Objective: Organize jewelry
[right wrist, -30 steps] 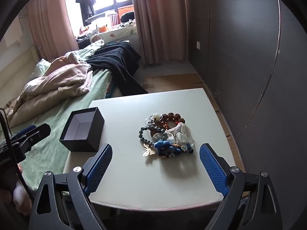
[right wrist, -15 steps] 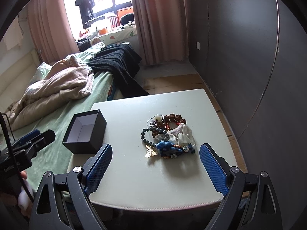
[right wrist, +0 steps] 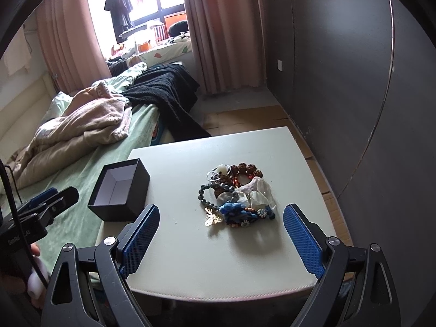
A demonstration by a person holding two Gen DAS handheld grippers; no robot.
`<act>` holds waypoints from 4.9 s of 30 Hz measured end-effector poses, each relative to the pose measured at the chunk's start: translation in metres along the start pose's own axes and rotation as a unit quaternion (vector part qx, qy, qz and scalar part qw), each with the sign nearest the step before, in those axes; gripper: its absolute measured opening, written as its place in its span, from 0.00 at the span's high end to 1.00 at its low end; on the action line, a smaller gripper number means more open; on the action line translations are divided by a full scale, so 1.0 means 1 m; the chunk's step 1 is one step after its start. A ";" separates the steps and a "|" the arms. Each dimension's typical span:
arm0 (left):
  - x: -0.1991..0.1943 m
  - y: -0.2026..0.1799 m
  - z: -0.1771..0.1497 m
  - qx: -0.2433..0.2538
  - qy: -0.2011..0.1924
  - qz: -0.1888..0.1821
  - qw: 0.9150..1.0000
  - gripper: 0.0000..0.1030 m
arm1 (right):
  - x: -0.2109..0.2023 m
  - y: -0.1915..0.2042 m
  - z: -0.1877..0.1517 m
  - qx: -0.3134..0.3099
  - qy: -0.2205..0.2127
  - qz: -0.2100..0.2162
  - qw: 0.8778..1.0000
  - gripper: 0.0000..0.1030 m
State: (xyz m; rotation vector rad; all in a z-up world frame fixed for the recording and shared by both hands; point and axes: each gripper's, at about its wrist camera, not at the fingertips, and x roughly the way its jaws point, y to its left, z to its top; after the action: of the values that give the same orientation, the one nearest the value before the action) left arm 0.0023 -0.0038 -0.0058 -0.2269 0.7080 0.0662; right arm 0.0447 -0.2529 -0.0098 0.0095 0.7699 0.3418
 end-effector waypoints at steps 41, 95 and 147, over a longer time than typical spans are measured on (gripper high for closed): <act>0.019 -0.014 0.002 0.007 0.006 -0.011 1.000 0.05 | 0.013 -0.020 0.008 0.040 -0.004 -0.011 0.999 0.10; 0.156 -0.077 0.000 0.025 0.102 -0.078 0.991 0.91 | 0.152 -0.096 0.013 0.253 0.146 0.067 0.954 0.96; 0.031 0.056 0.040 -0.109 -0.047 -0.071 0.990 0.91 | 0.116 0.064 0.041 0.100 0.092 0.241 0.961 0.37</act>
State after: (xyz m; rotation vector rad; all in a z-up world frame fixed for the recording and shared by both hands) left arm 0.0435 0.0597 -0.0069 -0.4798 0.5897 0.0185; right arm 0.1306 -0.1518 -0.0505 0.3654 0.9832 0.7348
